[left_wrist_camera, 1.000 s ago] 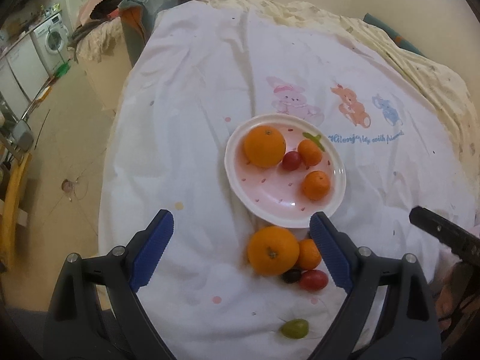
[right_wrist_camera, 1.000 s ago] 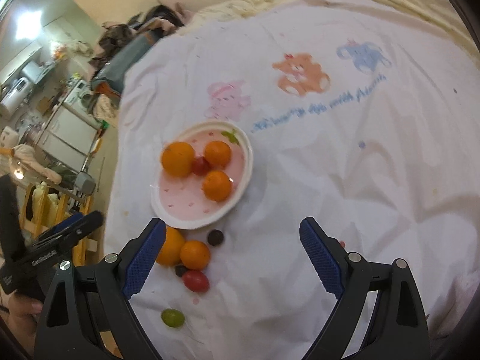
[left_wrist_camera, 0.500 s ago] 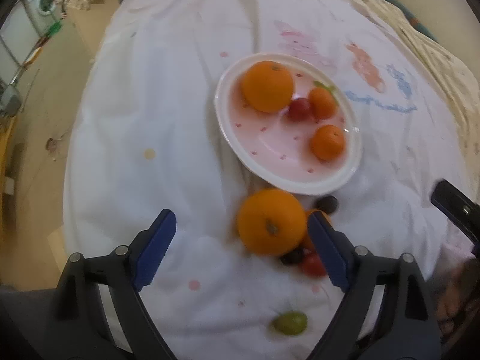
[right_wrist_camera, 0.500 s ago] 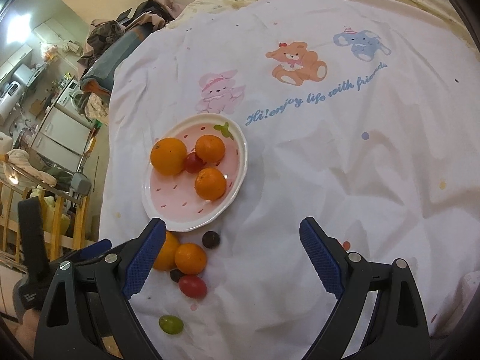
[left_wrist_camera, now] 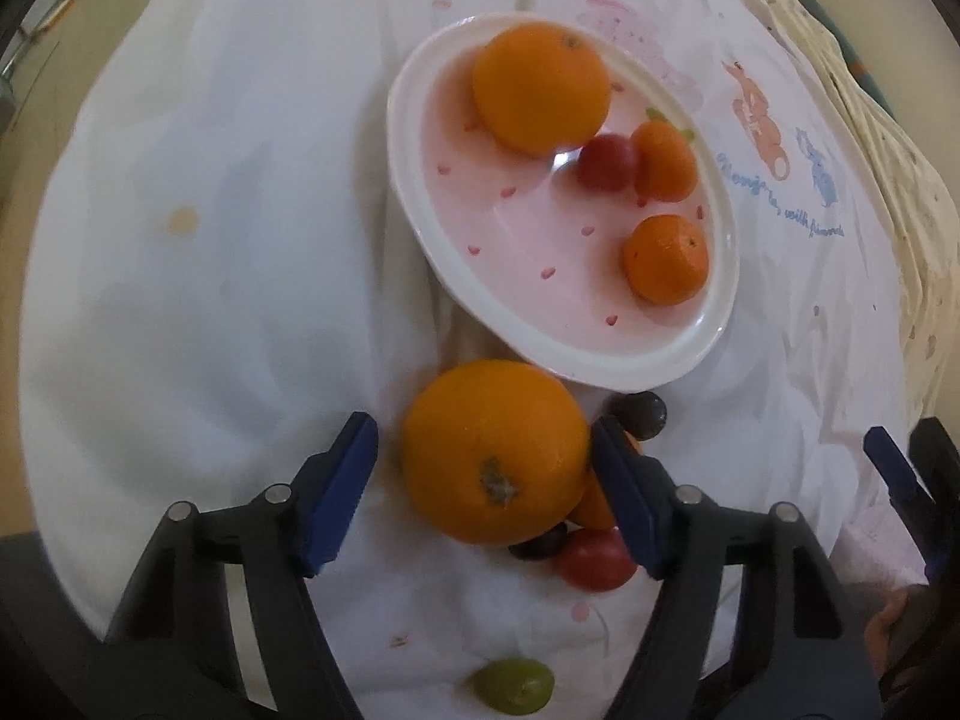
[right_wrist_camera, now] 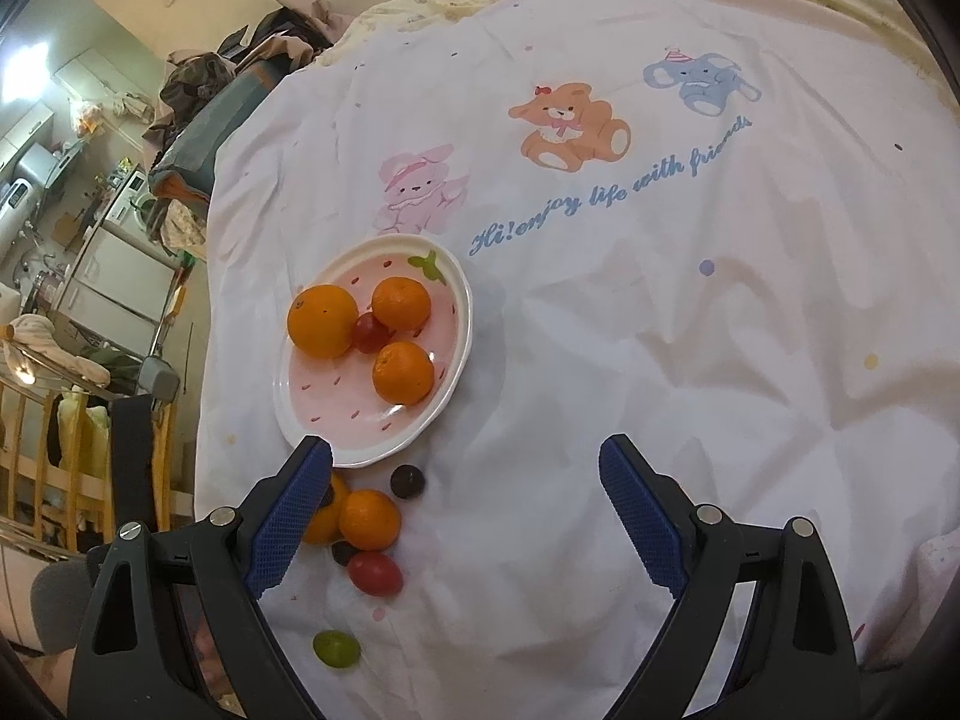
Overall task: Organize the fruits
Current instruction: 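Move the left tool to the large orange beside the plate and grasp it, then hold the large orange in the left tool while the right tool grasps a dark plum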
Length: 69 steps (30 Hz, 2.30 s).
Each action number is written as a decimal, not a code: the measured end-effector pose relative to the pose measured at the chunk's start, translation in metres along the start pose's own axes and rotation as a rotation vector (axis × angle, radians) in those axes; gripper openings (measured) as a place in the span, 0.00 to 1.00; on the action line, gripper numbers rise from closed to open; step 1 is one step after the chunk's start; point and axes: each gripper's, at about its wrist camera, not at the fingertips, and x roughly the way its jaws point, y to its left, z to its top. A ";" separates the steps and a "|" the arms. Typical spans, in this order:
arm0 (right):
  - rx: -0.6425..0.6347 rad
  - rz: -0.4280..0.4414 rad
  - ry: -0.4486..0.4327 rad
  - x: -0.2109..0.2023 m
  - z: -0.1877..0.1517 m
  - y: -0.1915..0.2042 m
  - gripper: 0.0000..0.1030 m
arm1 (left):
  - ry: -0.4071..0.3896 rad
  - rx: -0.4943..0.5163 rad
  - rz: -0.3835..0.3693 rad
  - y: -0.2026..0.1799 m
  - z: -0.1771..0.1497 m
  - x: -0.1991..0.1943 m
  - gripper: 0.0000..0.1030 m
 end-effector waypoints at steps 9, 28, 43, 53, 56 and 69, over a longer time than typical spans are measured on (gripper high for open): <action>-0.002 -0.004 0.009 0.003 0.000 0.000 0.90 | 0.016 0.046 0.029 -0.008 -0.001 -0.001 0.53; -0.018 -0.051 0.004 0.006 -0.002 0.003 0.90 | -0.162 0.337 0.170 -0.041 -0.018 -0.093 0.53; -0.058 -0.064 0.033 0.014 -0.004 0.010 0.90 | -0.193 0.278 0.210 -0.022 -0.008 -0.092 0.52; -0.090 -0.046 0.145 0.042 -0.002 0.014 0.78 | -0.199 0.204 0.200 -0.009 -0.001 -0.095 0.53; -0.072 -0.032 0.181 0.056 0.001 0.012 0.65 | -0.186 0.191 0.187 -0.007 0.000 -0.094 0.53; -0.235 -0.048 0.314 0.116 -0.012 0.049 0.46 | -0.154 0.161 0.142 -0.004 0.003 -0.093 0.53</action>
